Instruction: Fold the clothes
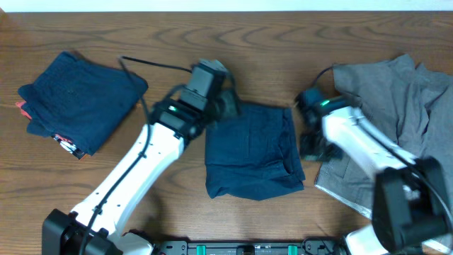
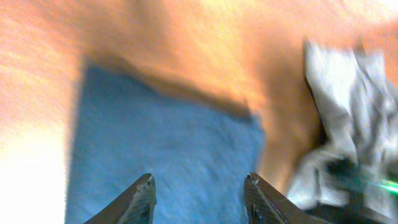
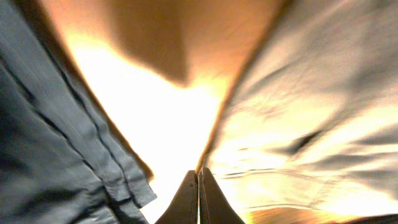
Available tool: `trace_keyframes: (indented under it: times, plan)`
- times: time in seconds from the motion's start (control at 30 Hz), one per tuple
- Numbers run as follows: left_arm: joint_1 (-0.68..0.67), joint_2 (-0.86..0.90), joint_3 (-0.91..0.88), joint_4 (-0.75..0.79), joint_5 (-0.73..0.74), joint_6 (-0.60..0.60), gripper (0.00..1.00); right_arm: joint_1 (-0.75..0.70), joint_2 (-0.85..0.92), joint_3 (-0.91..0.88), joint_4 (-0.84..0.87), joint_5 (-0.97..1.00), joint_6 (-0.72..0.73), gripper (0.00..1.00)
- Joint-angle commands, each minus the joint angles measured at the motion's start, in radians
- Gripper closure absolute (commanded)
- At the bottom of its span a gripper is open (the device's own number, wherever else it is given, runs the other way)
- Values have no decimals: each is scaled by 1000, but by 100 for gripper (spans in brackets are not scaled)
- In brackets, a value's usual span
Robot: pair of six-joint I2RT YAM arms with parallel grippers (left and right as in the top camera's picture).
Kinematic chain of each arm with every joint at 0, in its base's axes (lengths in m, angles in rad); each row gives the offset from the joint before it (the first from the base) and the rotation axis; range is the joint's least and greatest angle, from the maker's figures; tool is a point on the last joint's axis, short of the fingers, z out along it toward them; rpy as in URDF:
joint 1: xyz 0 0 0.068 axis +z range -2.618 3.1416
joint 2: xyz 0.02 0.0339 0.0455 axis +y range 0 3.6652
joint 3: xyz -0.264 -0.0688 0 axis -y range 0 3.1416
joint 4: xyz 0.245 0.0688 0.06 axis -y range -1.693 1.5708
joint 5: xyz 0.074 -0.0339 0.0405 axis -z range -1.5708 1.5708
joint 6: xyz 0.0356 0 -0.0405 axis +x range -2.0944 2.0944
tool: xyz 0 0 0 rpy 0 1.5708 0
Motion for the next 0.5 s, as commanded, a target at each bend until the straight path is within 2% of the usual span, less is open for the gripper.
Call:
trace_keyframes:
  times: [0.0, 0.1, 0.2, 0.3, 0.47]
  plan:
    - [48, 27, 19, 58, -124, 142, 52, -56, -133, 127, -8, -80, -97, 95]
    - [74, 76, 19, 133, -122, 227, 52, -51, -202, 164, 29, -352, -291, 91]
    - [84, 149, 19, 170, -113, 250, 52, -17, -232, 161, 42, -565, -388, 89]
    - [86, 239, 19, 187, -111, 276, 52, 41, -227, 137, 54, -638, -393, 89]
    - [86, 367, 19, 173, -95, 279, 52, 140, -209, 56, 108, -637, -373, 87]
